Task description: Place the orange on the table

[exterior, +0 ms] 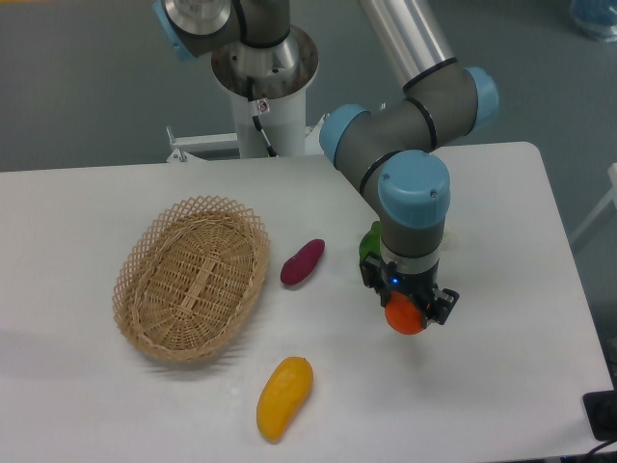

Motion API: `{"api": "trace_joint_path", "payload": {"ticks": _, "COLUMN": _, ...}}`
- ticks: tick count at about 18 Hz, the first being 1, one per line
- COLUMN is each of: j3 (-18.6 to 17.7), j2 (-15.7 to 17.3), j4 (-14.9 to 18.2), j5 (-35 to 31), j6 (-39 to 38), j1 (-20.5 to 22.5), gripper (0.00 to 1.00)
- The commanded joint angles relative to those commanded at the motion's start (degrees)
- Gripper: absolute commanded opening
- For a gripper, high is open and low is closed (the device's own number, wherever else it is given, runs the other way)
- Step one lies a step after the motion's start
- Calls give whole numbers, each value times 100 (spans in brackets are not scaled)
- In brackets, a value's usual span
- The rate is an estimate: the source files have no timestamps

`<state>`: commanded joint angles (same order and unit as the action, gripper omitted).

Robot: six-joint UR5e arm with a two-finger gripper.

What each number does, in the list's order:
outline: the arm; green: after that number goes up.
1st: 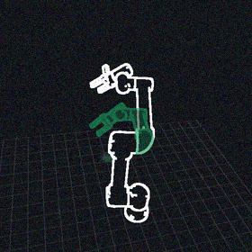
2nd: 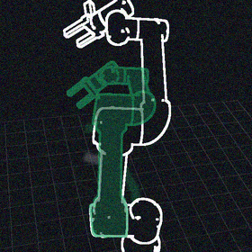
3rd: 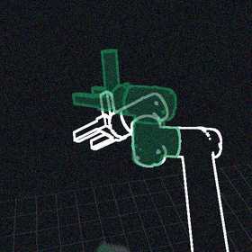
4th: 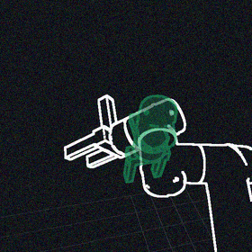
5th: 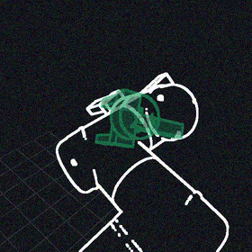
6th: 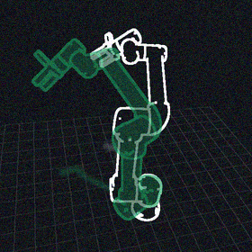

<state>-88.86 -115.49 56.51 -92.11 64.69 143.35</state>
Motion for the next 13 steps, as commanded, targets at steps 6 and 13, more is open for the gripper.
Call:
{"api": "trace_joint_path", "payload": {"ticks": 6, "j3": 44, "j2": -17, "j4": 0, "j5": -9, "j6": 0, "j1": 0, "gripper": 72}}
{"api": "trace_joint_path", "payload": {"ticks": 13, "j3": 27, "j2": -44, "j4": 9, "j5": -70, "j6": -132, "j1": -61, "gripper": 72}}
